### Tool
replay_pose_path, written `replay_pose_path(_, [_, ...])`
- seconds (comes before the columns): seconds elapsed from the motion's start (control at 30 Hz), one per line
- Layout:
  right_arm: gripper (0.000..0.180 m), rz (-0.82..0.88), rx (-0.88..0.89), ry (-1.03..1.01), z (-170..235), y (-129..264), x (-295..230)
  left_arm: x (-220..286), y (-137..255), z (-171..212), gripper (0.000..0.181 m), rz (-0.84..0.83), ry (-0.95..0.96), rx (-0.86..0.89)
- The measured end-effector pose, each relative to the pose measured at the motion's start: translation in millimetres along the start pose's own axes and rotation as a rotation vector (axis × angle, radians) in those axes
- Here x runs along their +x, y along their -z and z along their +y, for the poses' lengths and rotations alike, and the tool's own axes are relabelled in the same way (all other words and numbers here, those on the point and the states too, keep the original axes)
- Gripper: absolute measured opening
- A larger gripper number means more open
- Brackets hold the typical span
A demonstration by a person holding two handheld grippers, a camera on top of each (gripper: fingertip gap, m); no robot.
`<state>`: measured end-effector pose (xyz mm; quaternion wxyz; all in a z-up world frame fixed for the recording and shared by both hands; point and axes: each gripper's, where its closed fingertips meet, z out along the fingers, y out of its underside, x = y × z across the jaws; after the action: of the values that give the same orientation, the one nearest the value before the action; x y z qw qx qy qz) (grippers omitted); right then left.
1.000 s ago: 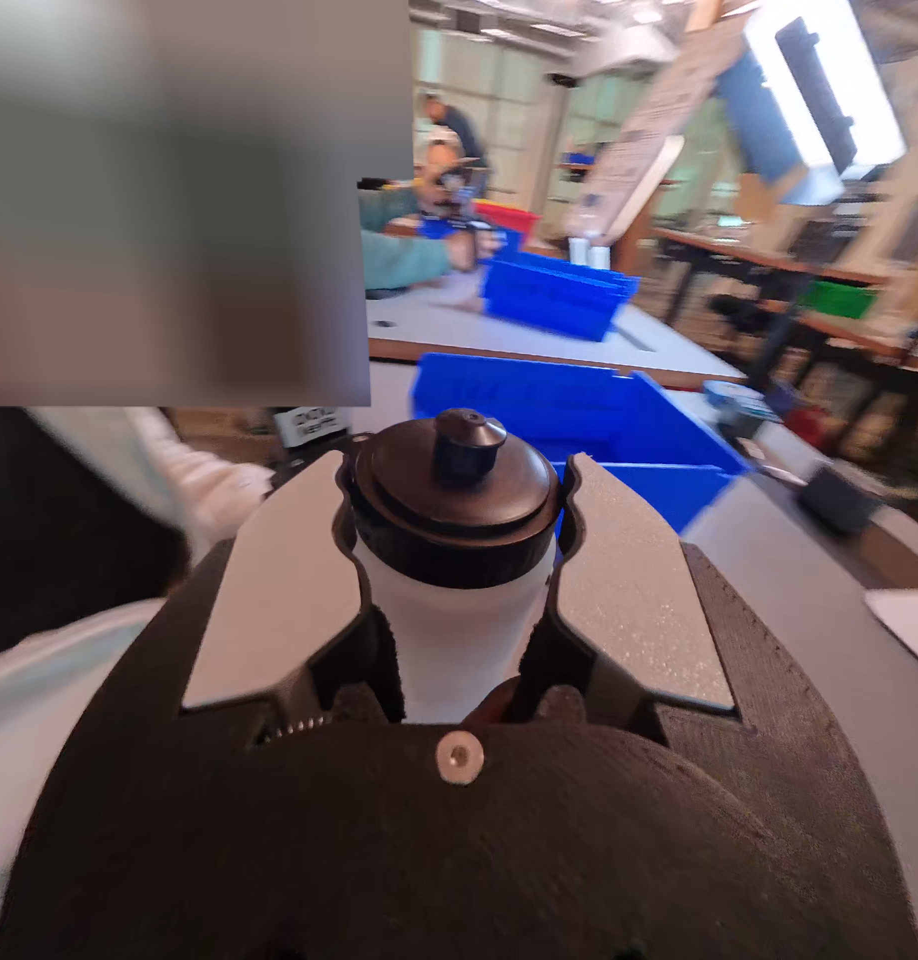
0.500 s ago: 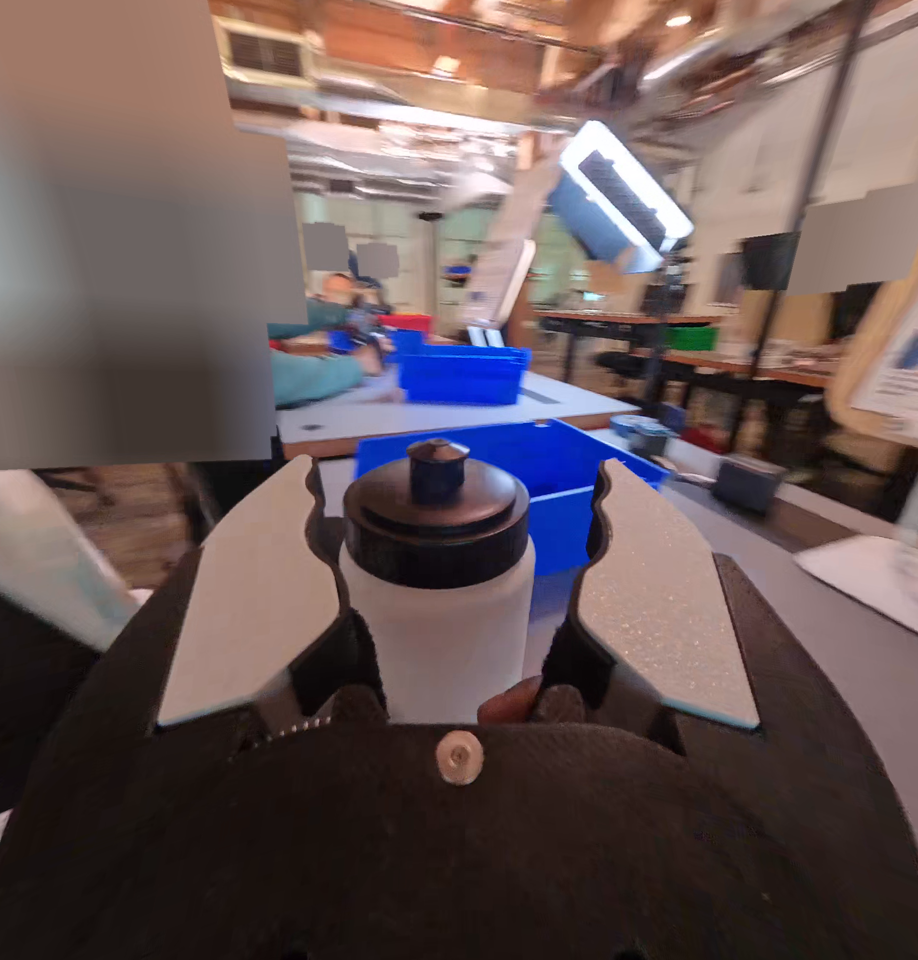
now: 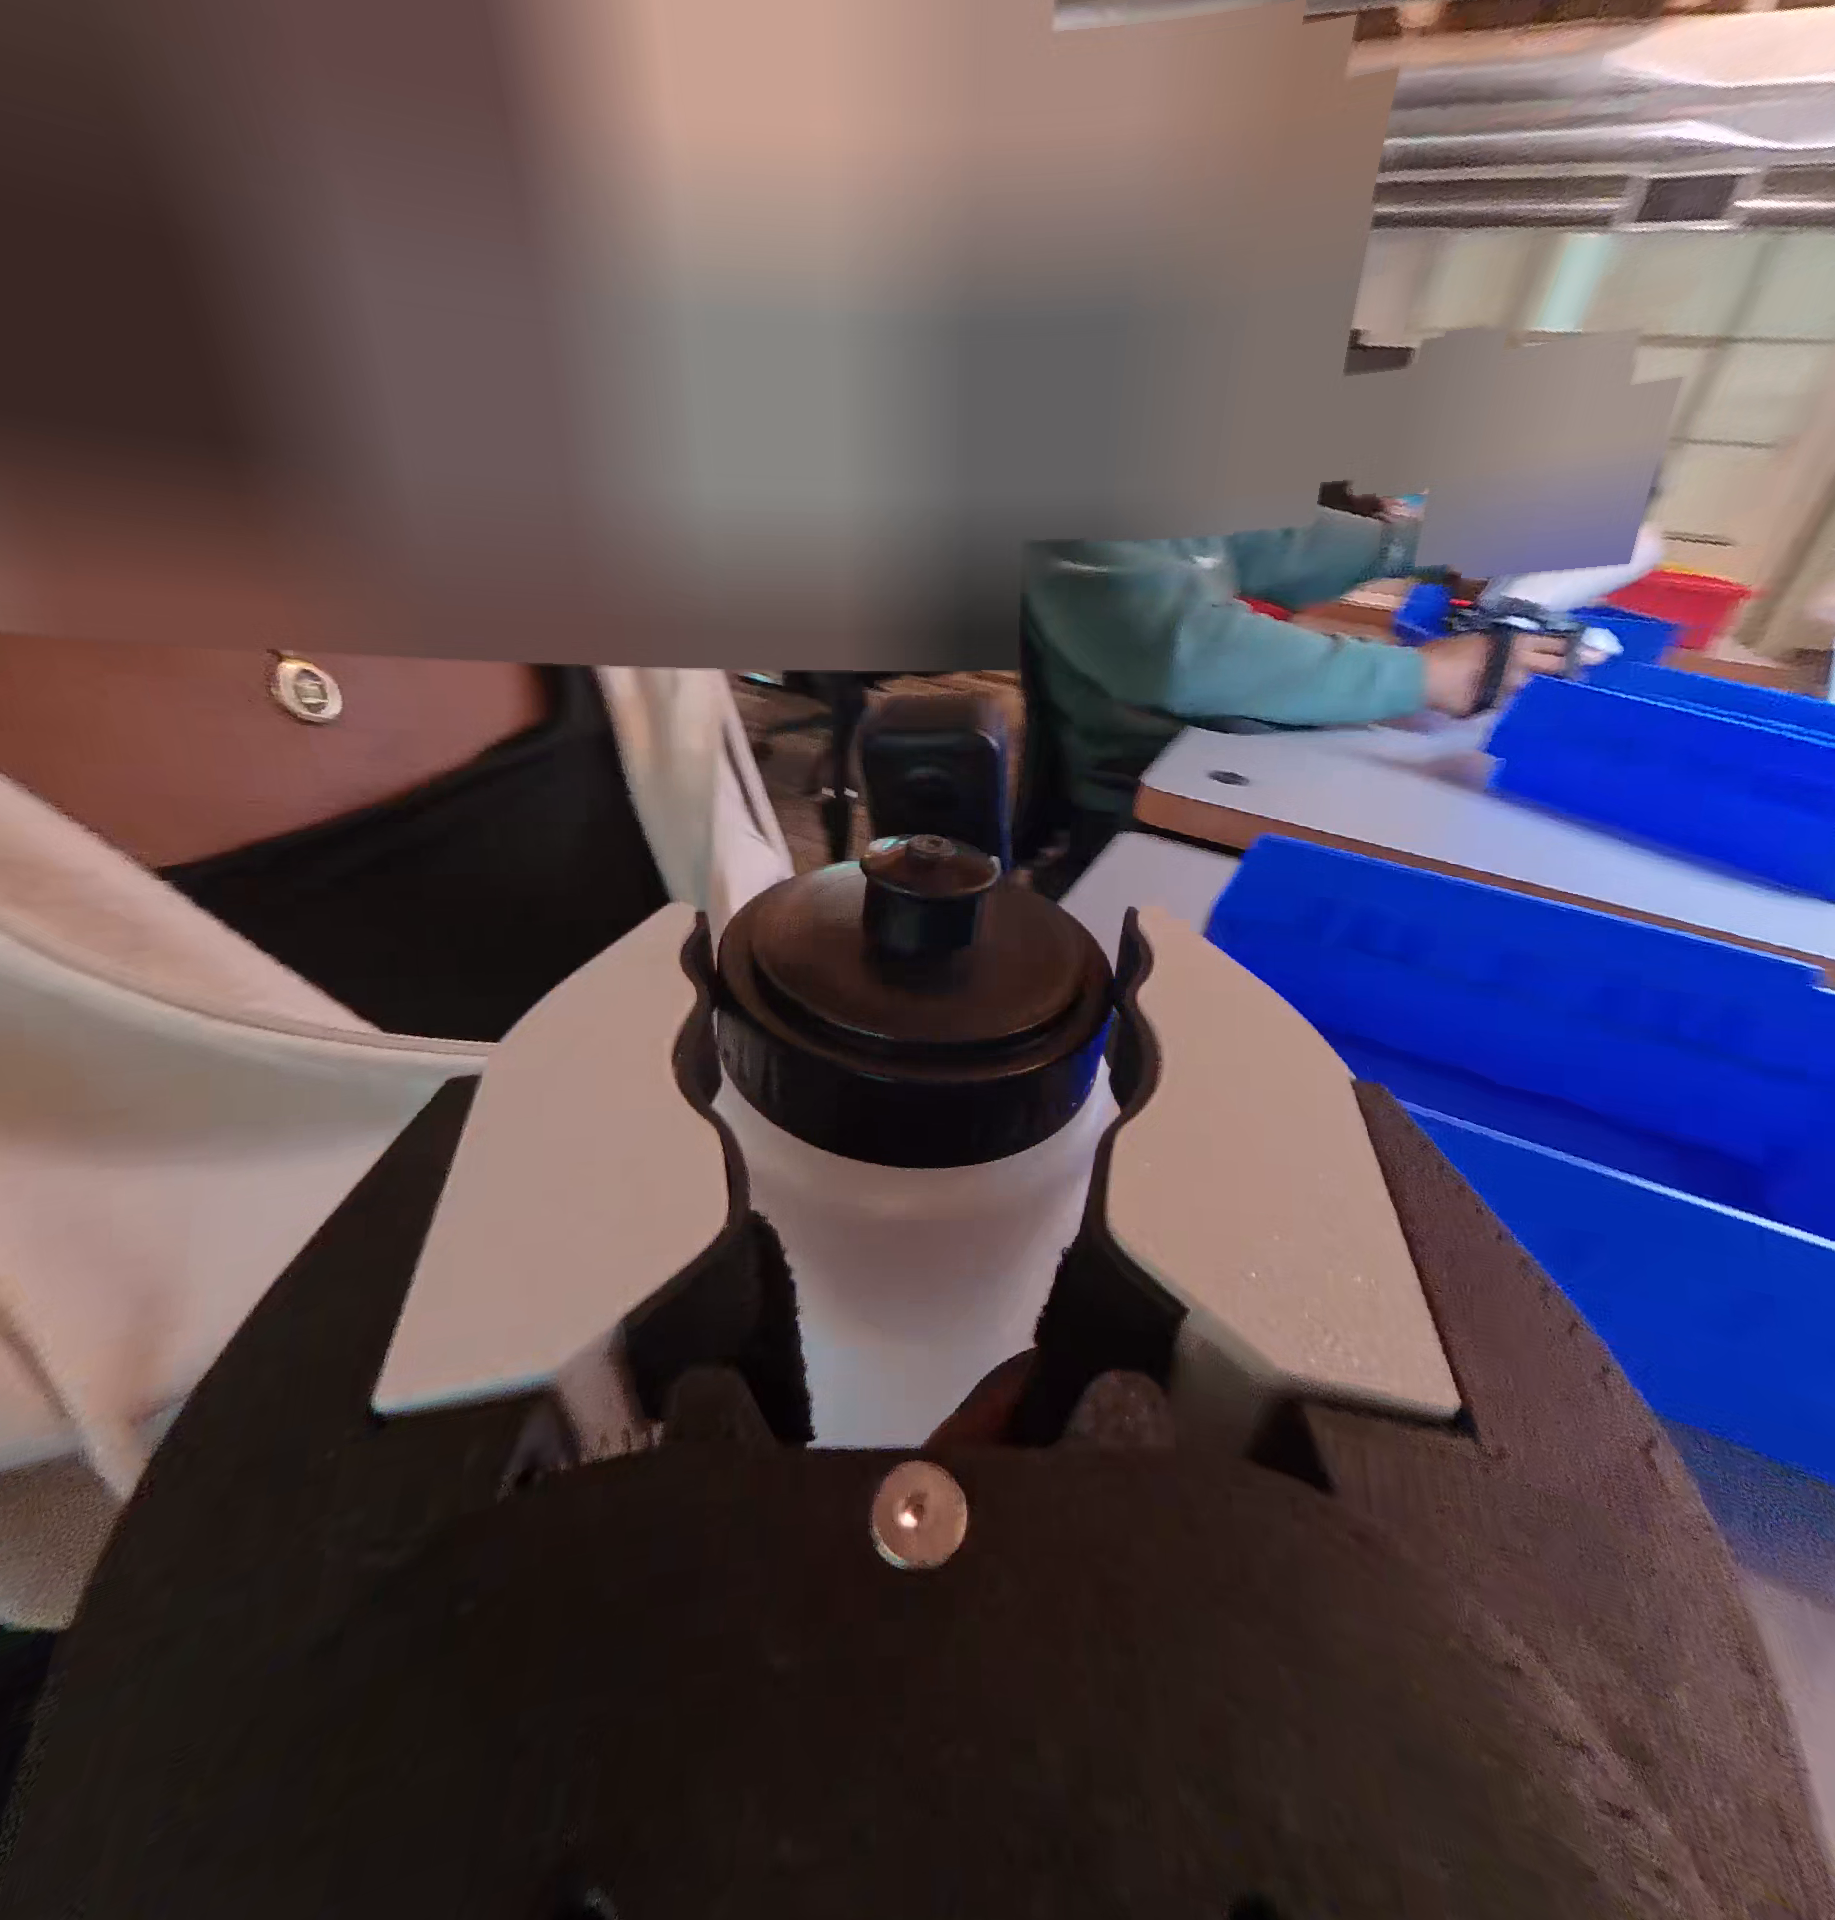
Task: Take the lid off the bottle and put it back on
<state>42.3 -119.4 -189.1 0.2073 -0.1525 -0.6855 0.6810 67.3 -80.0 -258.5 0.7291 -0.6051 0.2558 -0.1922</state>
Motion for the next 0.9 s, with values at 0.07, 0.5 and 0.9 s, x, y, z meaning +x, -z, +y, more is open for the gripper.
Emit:
replay_pose_path(0.07, [0.074,-0.052,0.043,-0.038,-2,0,2,-3,0,0,0.089,-0.012,0.002,-0.001])
replay_pose_path(0.5, [0.085,0.952,-0.111,0.082,5,2,36,-24,5,2,0.09,-0.186,-0.052,-0.018])
replay_pose_path(0.9, [0.076,-0.074,-0.019,-0.01,-1,-7,2,-6,3,-1,0.089,-0.041,-0.019,0.009])
